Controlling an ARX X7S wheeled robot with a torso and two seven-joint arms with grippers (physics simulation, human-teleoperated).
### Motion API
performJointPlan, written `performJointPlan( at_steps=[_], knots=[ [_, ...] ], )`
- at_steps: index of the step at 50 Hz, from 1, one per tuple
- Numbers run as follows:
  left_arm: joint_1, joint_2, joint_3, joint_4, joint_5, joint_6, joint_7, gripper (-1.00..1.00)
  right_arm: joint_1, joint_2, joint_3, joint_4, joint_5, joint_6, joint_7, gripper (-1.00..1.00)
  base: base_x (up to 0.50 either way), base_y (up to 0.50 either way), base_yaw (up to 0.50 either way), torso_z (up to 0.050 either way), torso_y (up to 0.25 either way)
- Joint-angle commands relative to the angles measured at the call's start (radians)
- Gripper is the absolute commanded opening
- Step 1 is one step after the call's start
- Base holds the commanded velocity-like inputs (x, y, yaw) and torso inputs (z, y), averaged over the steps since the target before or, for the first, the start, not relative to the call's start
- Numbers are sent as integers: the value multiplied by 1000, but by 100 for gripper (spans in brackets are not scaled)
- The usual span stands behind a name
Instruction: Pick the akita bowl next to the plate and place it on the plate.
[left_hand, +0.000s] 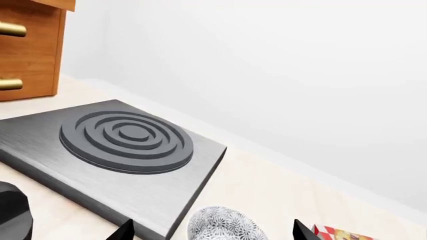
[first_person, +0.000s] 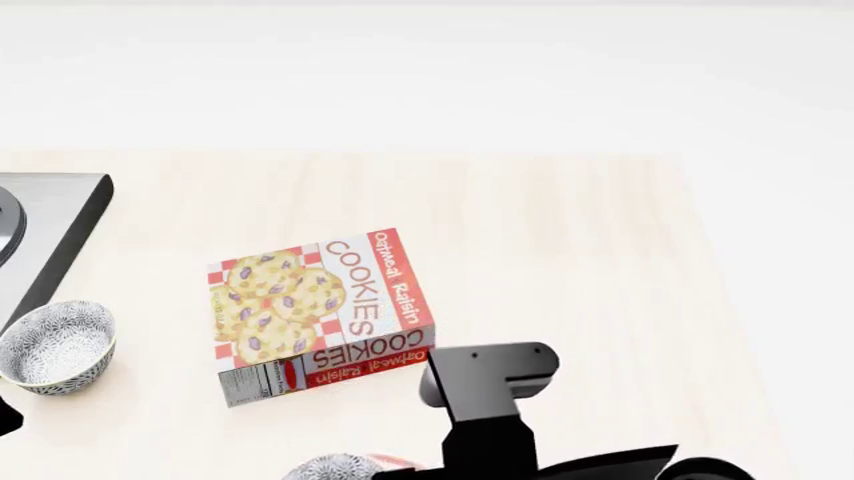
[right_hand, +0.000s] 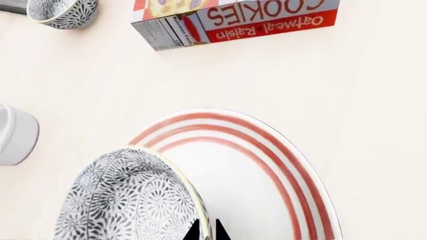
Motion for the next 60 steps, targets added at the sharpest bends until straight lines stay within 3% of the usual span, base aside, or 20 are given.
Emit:
performJointPlan(
  at_steps=[1, 60],
  knots=[
    [-3, -1, 3, -4, -1, 2, -1, 100, 0, 0, -31, 12, -47, -30, -67, -100, 0, 0, 0, 0, 0],
    [-4, -8, 13, -16, -8, 16, -6, 100, -5, 42, -189, 61, -247, -136, -252, -100, 0, 0, 0, 0, 0]
  ],
)
